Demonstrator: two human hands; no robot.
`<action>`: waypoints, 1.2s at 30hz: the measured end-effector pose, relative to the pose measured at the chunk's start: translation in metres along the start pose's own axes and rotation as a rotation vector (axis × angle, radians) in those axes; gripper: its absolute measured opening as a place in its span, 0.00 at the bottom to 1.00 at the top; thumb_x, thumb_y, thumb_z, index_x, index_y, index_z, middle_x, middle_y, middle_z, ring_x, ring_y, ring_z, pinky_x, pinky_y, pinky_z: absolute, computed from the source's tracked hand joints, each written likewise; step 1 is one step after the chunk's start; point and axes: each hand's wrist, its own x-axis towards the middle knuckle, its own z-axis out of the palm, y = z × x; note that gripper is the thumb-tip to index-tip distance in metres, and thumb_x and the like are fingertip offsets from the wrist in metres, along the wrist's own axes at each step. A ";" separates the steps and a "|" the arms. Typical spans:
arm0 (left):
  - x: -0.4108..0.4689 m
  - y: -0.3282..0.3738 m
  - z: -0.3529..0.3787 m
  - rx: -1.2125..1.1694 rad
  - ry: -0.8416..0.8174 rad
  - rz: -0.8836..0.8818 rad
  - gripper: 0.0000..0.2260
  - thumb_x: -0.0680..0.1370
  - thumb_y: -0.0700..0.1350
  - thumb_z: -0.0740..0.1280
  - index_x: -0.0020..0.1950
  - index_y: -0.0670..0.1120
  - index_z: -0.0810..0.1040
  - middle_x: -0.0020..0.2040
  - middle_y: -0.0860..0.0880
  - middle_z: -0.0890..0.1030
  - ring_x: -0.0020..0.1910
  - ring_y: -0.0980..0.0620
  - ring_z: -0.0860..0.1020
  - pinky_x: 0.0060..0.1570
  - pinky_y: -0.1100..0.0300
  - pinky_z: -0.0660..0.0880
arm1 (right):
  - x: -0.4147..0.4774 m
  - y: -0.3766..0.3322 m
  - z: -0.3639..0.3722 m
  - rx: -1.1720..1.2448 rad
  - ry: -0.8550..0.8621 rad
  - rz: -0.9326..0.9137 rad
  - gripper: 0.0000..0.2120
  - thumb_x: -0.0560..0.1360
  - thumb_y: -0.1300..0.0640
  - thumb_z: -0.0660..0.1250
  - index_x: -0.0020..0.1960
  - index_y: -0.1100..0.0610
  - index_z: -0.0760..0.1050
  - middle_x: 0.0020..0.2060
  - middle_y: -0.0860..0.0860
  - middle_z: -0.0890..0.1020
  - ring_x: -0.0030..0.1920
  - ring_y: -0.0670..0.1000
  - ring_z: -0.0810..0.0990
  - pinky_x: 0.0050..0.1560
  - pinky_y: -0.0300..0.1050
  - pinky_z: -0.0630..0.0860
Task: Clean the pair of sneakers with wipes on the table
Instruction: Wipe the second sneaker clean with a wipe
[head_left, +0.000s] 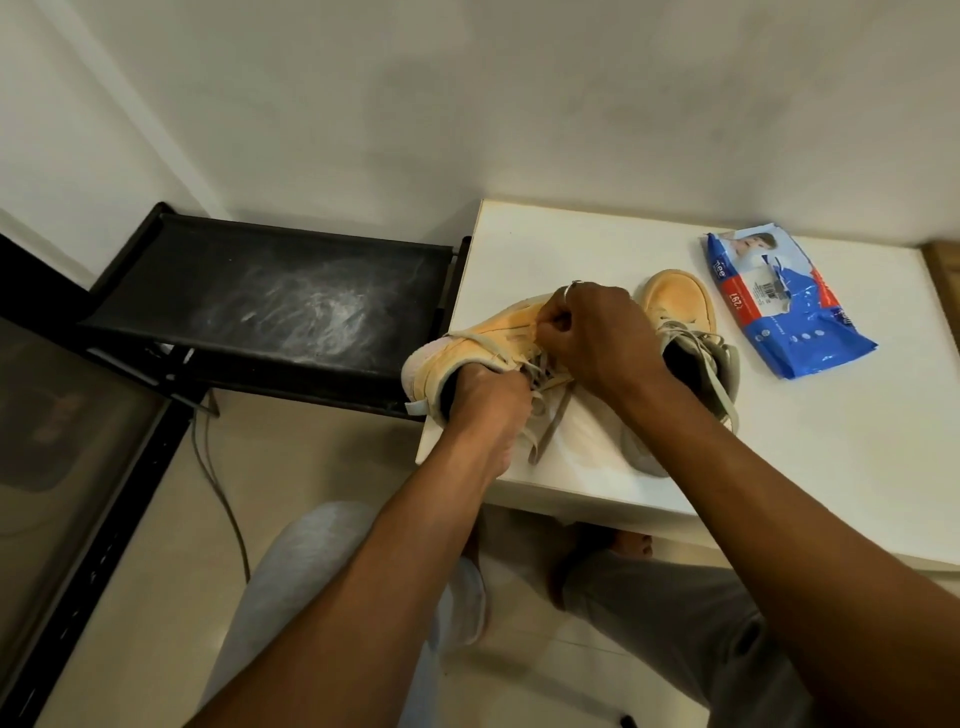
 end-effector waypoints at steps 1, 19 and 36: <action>-0.001 0.000 0.001 0.008 -0.001 -0.002 0.09 0.80 0.43 0.69 0.58 0.53 0.76 0.50 0.52 0.81 0.46 0.52 0.79 0.51 0.54 0.79 | -0.002 -0.002 0.002 -0.012 0.013 -0.016 0.07 0.71 0.57 0.65 0.43 0.53 0.83 0.40 0.49 0.84 0.38 0.50 0.79 0.37 0.47 0.78; 0.001 -0.002 0.002 0.016 0.015 0.015 0.07 0.80 0.43 0.67 0.57 0.50 0.78 0.49 0.49 0.83 0.44 0.50 0.79 0.43 0.56 0.78 | 0.001 -0.003 -0.005 0.350 -0.069 0.041 0.04 0.72 0.56 0.71 0.45 0.53 0.84 0.38 0.44 0.83 0.40 0.43 0.81 0.42 0.39 0.78; -0.007 0.008 0.003 -0.252 0.006 -0.150 0.09 0.84 0.48 0.63 0.58 0.46 0.79 0.48 0.47 0.82 0.41 0.50 0.80 0.39 0.59 0.80 | -0.010 -0.023 -0.006 0.417 -0.229 -0.083 0.07 0.76 0.57 0.70 0.52 0.55 0.84 0.44 0.46 0.84 0.42 0.43 0.82 0.41 0.30 0.78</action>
